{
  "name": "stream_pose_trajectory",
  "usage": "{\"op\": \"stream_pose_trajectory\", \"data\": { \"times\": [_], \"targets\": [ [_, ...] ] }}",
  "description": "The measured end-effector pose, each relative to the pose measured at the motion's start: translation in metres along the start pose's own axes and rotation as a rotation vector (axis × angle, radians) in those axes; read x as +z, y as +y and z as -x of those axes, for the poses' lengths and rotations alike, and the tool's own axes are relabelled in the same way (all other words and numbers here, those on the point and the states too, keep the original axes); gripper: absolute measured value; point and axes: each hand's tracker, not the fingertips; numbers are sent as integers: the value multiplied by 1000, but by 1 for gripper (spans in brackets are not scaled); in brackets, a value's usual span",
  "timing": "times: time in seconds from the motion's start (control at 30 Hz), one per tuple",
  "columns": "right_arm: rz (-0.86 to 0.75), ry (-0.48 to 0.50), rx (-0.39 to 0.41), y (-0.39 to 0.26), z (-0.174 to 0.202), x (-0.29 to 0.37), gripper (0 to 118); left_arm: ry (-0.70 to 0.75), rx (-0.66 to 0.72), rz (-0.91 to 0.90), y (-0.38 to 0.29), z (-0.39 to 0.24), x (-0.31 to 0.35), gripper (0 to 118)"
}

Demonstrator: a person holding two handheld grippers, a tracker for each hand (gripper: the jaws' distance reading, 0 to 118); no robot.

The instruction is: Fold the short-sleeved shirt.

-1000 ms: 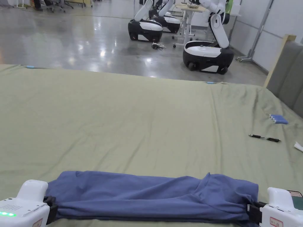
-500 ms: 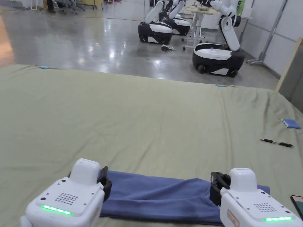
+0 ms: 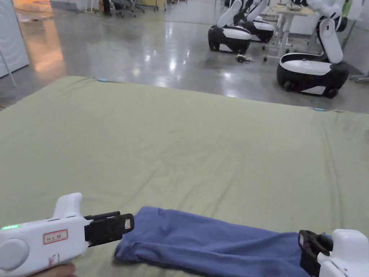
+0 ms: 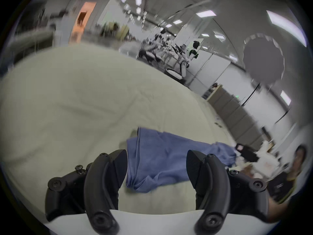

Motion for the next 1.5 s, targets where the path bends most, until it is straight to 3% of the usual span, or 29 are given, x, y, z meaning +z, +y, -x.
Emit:
{"op": "stream_pose_trajectory", "data": {
  "times": [0.13,0.27,0.37,0.43,0.5,0.53,0.57,0.6,0.63,0.77,0.97,1.07,1.23,1.33,1.43,1.5],
  "targets": [
    [14,1,-10,1,11,-4,9,-187,188,107,0,50,-14,73],
    [21,-2,-2,4,20,-4,9,-322,503,201,-21,79,-55,71],
    [18,-9,-16,8,18,-2,9,-521,545,173,-31,70,-101,71],
    [15,-20,-33,11,15,-1,9,-561,581,215,-32,56,-129,71],
    [17,-28,-44,12,10,0,9,-486,452,241,-30,47,-144,66],
    [20,-34,-48,12,9,0,9,-391,417,251,-24,44,-144,51],
    [17,-37,-53,11,6,2,9,-243,378,284,-21,41,-146,16],
    [16,-35,-59,10,4,3,9,-118,327,253,-20,37,-148,5],
    [18,-35,-65,10,3,3,9,-230,333,213,-24,29,-139,5],
    [20,-36,-70,7,-2,6,9,-59,219,99,-8,14,-105,5],
    [4,-15,-89,2,-12,13,9,324,-29,45,14,1,-61,5],
    [2,-3,-97,-3,-16,14,9,331,-129,24,10,-46,-65,5],
    [18,-16,-116,-9,-25,12,9,322,-416,45,-25,-158,-128,5],
    [38,-36,-114,-12,-30,10,9,303,-496,96,-64,-197,-185,5],
    [34,-35,-136,-13,-35,13,9,394,-546,197,-94,-199,-228,5],
    [30,-31,-144,-13,-37,14,9,334,-481,271,-100,-189,-230,7]
  ]
}}
